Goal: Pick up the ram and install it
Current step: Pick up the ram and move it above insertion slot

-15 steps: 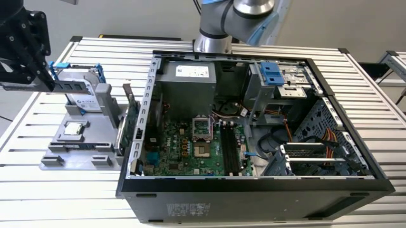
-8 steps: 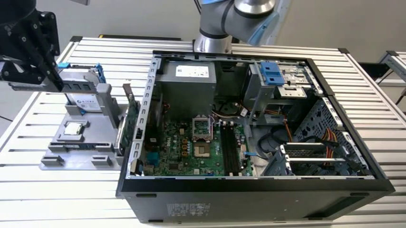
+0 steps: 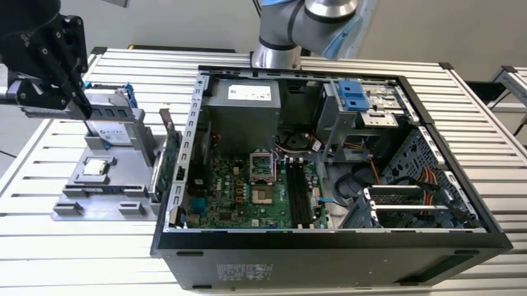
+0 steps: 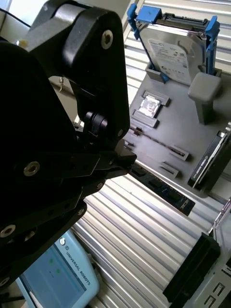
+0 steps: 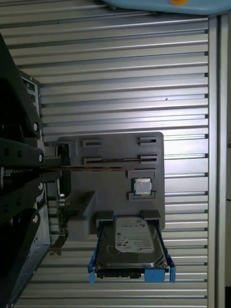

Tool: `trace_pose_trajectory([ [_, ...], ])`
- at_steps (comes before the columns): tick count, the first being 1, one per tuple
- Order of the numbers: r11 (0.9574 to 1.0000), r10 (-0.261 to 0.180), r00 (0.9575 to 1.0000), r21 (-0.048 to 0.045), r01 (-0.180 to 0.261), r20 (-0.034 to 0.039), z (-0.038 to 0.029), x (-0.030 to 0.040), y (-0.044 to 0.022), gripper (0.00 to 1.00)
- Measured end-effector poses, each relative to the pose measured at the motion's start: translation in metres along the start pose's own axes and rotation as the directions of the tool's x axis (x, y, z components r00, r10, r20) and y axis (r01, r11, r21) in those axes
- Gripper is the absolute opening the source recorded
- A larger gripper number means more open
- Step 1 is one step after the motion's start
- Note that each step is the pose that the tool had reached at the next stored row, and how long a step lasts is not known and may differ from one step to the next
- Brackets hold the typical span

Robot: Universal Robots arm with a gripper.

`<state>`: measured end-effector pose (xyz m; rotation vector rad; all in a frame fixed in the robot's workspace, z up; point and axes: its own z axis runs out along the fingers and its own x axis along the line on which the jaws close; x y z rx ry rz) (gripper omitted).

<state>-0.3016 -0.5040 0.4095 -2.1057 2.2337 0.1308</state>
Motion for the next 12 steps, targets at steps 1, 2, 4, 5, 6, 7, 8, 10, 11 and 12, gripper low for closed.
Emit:
trace_pose_trajectory([
  [1, 1.0000, 0.000, 1.0000, 0.0000, 0.000, 0.0001, 0.0000, -0.0001, -0.0012, 0.00],
  [2, 1.0000, 0.000, 1.0000, 0.0000, 0.000, 0.0000, 0.0000, -0.0001, -0.0024, 0.00],
  [4, 1.0000, 0.000, 1.0000, -0.0001, 0.000, -0.0001, -0.0001, -0.0003, -0.0047, 0.00],
  [5, 1.0000, 0.000, 1.0000, 0.0000, 0.000, 0.0000, -0.0001, -0.0003, -0.0056, 0.00],
  [6, 1.0000, 0.000, 1.0000, 0.0001, 0.000, 0.0001, 0.0000, -0.0004, -0.0065, 0.00],
  [7, 1.0000, 0.000, 1.0000, 0.0000, 0.000, 0.0000, 0.0000, -0.0004, -0.0074, 0.00],
  [8, 1.0000, 0.000, 1.0000, 0.0001, 0.000, 0.0000, 0.0000, -0.0005, -0.0083, 0.00],
  [10, 1.0000, 0.000, 1.0000, 0.0000, 0.000, 0.0000, -0.0001, -0.0006, -0.0106, 0.00],
  [11, 1.0000, 0.000, 1.0000, 0.0000, 0.000, 0.0000, -0.0001, -0.0007, -0.0117, 0.00],
  [12, 1.0000, 0.000, 1.0000, 0.0000, 0.000, 0.0000, -0.0001, -0.0008, -0.0128, 0.00],
])
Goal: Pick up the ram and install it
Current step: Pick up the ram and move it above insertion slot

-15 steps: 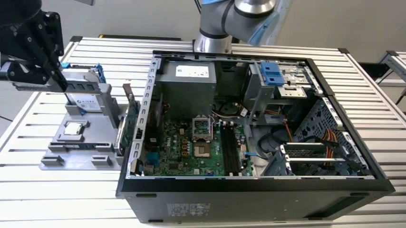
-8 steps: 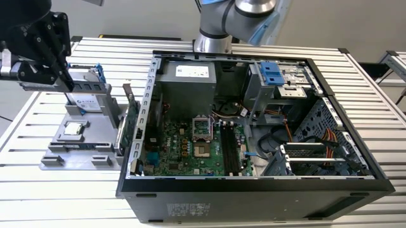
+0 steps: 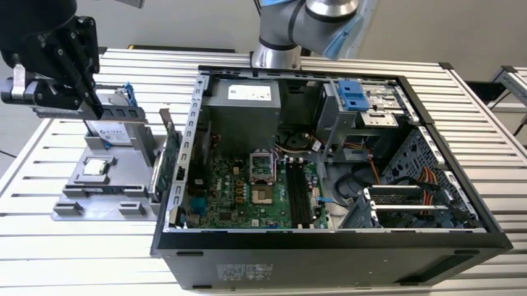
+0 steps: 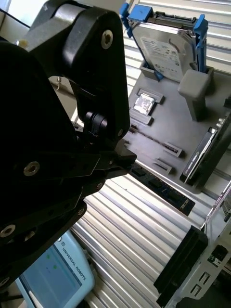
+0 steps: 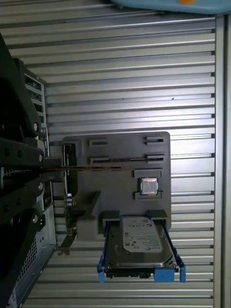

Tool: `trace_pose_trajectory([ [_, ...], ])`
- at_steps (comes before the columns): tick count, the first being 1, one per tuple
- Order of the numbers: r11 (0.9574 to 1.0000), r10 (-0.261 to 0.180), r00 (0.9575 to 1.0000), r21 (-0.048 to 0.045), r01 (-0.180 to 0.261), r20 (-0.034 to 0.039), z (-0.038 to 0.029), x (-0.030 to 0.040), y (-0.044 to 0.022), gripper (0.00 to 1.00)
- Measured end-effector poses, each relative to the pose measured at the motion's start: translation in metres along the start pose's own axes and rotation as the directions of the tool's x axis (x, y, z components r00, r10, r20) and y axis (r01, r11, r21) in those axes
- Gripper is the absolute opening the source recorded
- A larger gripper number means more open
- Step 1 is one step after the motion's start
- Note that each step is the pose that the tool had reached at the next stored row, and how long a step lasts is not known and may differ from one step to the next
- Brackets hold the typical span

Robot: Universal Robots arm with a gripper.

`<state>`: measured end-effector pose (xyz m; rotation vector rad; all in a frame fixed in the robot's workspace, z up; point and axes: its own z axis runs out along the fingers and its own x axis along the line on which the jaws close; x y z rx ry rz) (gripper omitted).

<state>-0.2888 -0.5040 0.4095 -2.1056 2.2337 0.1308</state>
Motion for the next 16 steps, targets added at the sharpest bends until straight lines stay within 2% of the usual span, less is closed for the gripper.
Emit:
trace_pose_trajectory([
  [16, 1.0000, 0.000, 1.0000, 0.0000, 0.000, 0.0000, -0.0001, -0.0006, -0.0109, 0.00],
])
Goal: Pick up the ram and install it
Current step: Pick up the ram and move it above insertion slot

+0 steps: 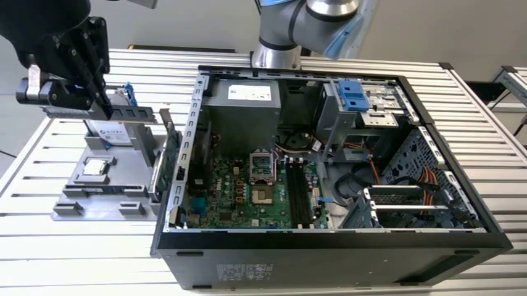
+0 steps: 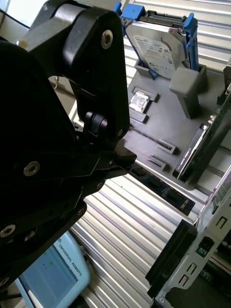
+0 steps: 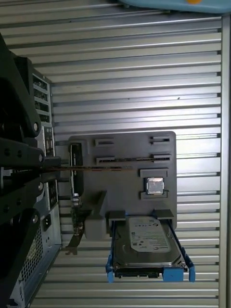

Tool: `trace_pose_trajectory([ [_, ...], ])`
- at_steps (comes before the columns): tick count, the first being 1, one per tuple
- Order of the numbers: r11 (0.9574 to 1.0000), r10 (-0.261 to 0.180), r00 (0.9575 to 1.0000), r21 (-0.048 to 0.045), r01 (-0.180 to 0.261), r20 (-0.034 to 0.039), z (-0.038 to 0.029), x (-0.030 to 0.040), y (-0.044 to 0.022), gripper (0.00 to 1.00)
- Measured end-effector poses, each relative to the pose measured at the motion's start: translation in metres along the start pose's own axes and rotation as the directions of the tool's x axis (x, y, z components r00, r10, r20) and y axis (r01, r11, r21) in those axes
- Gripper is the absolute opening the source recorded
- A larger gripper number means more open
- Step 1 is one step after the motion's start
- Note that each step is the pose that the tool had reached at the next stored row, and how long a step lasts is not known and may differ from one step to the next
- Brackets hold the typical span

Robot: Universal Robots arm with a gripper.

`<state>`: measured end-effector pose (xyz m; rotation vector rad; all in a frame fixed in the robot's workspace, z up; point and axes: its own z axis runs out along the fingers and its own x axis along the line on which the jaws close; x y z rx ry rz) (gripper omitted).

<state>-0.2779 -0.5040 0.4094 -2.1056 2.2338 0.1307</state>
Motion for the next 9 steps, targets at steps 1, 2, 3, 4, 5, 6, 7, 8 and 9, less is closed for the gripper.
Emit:
trace_pose_trajectory([
  [1, 1.0000, 0.000, 1.0000, 0.0000, 0.000, 0.0000, 0.0000, 0.0000, -0.0004, 0.00],
  [2, 1.0000, 0.000, 1.0000, -0.0001, 0.000, -0.0001, -0.0001, -0.0001, -0.0008, 0.00],
  [3, 1.0000, 0.000, 1.0000, -0.0001, 0.000, -0.0001, -0.0001, -0.0001, -0.0012, 0.00],
  [4, 1.0000, 0.000, 1.0000, 0.0000, 0.000, -0.0001, 0.0000, -0.0001, -0.0017, 0.00],
  [5, 1.0000, 0.000, 1.0000, 0.0000, 0.000, 0.0000, 0.0000, -0.0001, -0.0021, 0.00],
  [6, 1.0000, 0.000, 1.0000, 0.0000, 0.000, 0.0000, 0.0000, -0.0002, -0.0025, 0.00],
  [7, 1.0000, 0.000, 1.0000, 0.0000, 0.000, 0.0000, 0.0000, -0.0002, -0.0029, 0.00],
  [8, 1.0000, 0.000, 1.0000, -0.0001, 0.000, 0.0000, -0.0001, -0.0002, -0.0033, 0.00],
  [9, 1.0000, 0.000, 1.0000, 0.0000, 0.000, -0.0001, -0.0001, -0.0002, -0.0037, 0.00],
])
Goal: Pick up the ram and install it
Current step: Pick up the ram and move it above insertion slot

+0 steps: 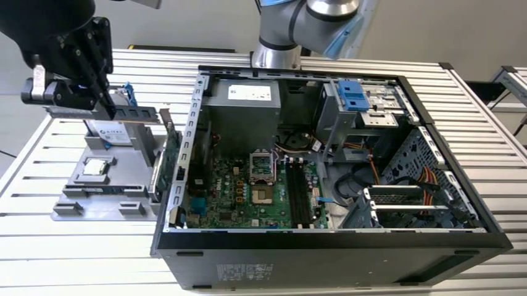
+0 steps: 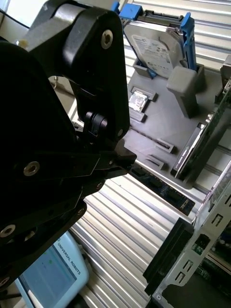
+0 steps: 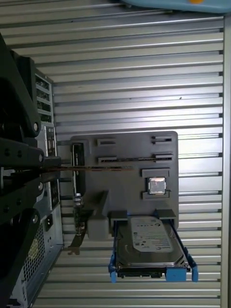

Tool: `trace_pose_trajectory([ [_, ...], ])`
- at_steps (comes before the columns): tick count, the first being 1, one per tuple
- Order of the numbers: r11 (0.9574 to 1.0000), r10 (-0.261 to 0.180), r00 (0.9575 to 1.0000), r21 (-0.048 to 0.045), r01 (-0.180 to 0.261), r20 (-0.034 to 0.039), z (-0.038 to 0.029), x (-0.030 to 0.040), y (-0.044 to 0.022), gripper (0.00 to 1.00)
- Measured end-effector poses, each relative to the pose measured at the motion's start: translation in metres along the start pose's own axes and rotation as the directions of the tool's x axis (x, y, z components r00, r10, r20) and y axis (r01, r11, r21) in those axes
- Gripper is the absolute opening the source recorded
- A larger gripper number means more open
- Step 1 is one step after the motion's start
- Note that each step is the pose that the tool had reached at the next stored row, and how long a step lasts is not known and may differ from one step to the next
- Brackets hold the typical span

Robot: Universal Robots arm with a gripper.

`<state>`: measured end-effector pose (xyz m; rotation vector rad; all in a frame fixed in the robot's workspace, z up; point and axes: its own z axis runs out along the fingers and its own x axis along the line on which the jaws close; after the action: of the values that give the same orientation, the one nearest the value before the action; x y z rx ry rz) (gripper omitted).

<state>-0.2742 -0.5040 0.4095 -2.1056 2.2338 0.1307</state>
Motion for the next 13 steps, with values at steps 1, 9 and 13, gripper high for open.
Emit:
trace_pose_trajectory([
  [1, 1.0000, 0.000, 1.0000, 0.0000, 0.000, 0.0000, 0.0000, 0.0000, -0.0003, 0.00],
  [9, 1.0000, 0.000, 1.0000, 0.0000, 0.000, 0.0001, 0.0000, -0.0002, -0.0034, 0.00],
  [13, 1.0000, 0.000, 1.0000, 0.0000, 0.000, 0.0000, 0.0000, -0.0003, -0.0049, 0.00],
])
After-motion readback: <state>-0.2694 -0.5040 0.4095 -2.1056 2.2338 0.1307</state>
